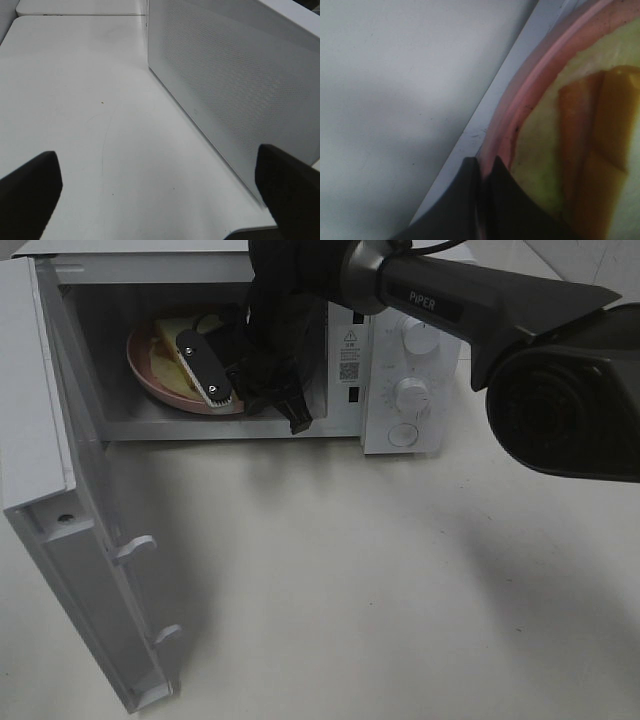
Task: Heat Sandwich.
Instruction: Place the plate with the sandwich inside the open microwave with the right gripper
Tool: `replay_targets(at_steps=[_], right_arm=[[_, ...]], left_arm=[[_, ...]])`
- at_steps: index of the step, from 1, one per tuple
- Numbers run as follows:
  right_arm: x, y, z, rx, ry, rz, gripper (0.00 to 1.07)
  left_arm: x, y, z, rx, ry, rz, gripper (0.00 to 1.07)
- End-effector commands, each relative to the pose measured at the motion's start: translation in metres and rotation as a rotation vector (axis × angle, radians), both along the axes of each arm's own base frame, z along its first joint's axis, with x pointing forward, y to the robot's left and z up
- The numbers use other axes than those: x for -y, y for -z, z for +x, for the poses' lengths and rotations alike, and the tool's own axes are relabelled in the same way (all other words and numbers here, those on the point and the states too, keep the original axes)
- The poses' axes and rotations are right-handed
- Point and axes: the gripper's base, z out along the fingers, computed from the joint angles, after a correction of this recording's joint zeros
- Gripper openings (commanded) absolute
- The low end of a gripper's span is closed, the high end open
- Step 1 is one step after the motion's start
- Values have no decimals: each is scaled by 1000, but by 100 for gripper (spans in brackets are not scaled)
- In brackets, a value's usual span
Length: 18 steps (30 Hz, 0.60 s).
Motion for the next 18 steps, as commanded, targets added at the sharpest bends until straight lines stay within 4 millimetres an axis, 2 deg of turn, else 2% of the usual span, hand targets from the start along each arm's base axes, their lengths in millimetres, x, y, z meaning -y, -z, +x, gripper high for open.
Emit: replay_targets(at_steps=[1,10,18], right_arm=[[-3,-4,4,39,2,41,1],[1,-1,9,44,21,45,6],[1,-1,10,42,73,70,22]], left_arm=[[0,1,-2,12,8,-9,98],[0,1,-2,12,8,-9,98],[0,1,-2,12,8,-9,98]])
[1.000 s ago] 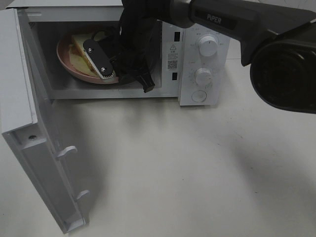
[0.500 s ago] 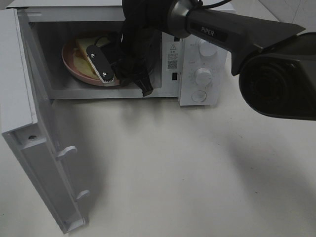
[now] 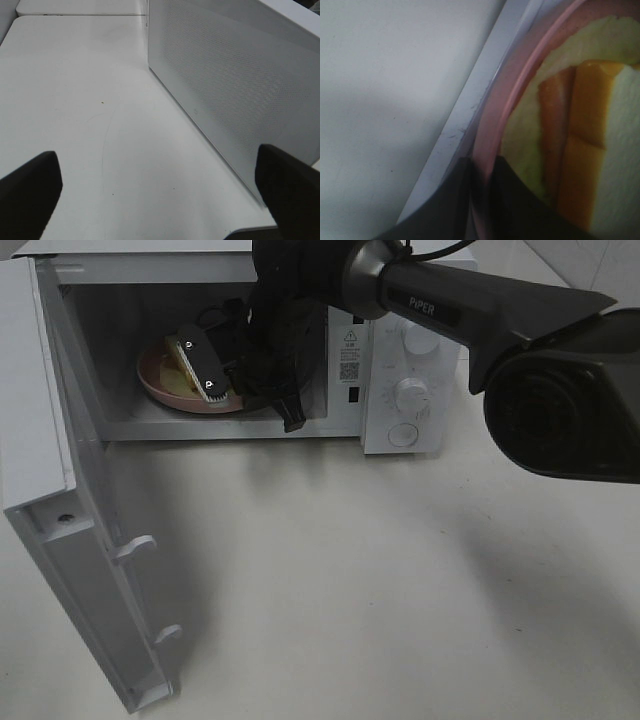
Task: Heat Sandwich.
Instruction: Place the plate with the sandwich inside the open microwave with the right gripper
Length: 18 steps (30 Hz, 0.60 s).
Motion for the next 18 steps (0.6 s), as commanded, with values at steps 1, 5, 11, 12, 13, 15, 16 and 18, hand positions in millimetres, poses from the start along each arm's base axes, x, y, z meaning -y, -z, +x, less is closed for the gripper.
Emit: replay_targets(at_steps=[1,5,11,12,13,15,16,18], right_arm=[[3,-5,3,11,36,23,29],[5,-5,4,-2,67,36,41],[5,-7,4,-23,121,71,55],[4,-9,3,-35,135,90,58],[4,-11,2,-37,146,104,63],[5,-12,1,-34,147,109,65],[6,-11,0,-37,147,108,67],[9,-9,-5,-53,148,95,74]], left_arm=[[0,1,-2,12,8,-9,98],[0,1,-2,12,8,-9,98],[0,1,-2,12,8,-9,98],[0,1,-2,12,8,-9,98],[0,1,-2,12,8,-9,98],[0,1,-2,12,8,-9,98],[0,1,-2,12,8,-9,98],[0,1,-2,12,8,-9,98]])
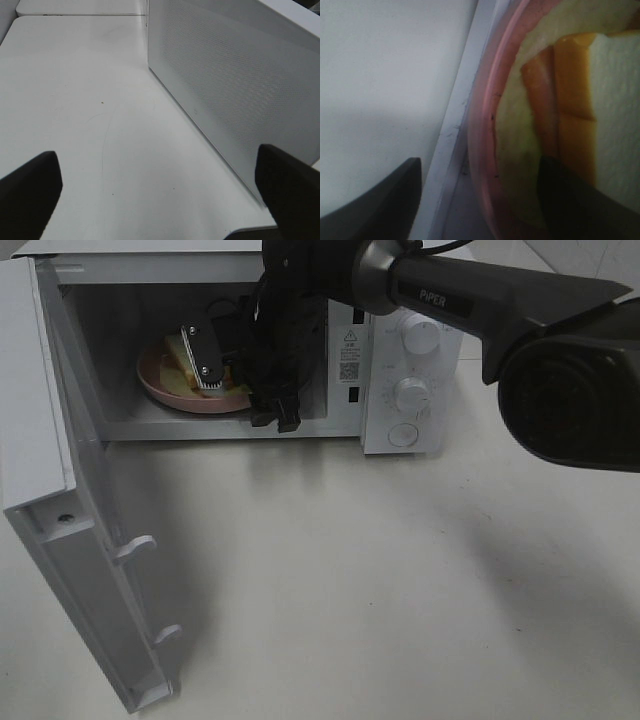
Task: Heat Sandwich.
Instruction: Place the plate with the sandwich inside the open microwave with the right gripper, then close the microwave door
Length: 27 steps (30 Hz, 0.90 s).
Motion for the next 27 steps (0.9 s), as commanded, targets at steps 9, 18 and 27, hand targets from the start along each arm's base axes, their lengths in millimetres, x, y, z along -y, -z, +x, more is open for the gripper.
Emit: replay_targets(at_steps=[9,18,27], right_arm=[[9,-11,-15,-12,37,38,79],[24,-29,-33,17,47,40,78],[42,-40,-55,19,48,17,77]], left_arm=[[0,1,-2,12,8,-9,98],[0,1,-2,12,8,-9,98],[0,1,-2,12,8,-9,98]])
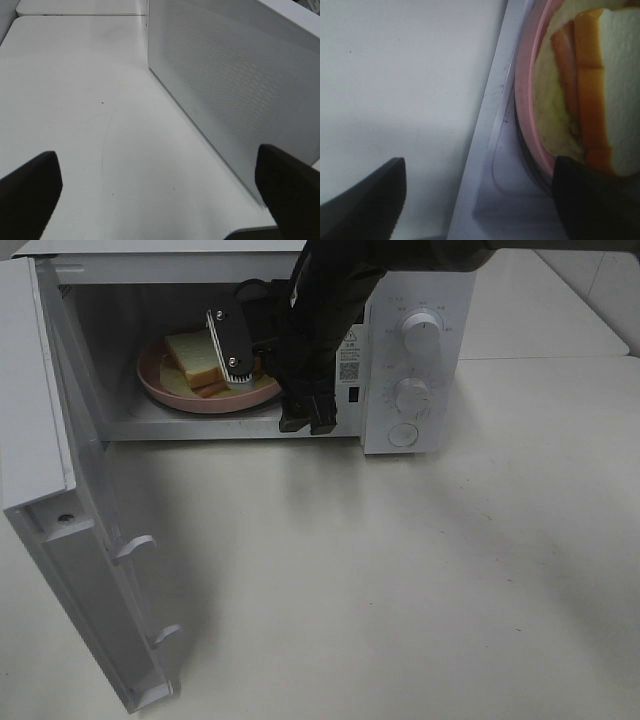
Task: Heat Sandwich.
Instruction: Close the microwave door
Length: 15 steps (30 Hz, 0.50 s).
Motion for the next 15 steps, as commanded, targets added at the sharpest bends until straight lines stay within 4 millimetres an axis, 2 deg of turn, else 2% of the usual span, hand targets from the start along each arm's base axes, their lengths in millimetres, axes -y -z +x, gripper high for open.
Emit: replay_targets(at_steps=[1,15], right_arm=[[6,-7,-6,15,5,1,77],[37,-13,-50,4,42,20,77]], left_arm=[[0,1,-2,12,8,-9,98],[0,1,-2,12,8,-9,98]])
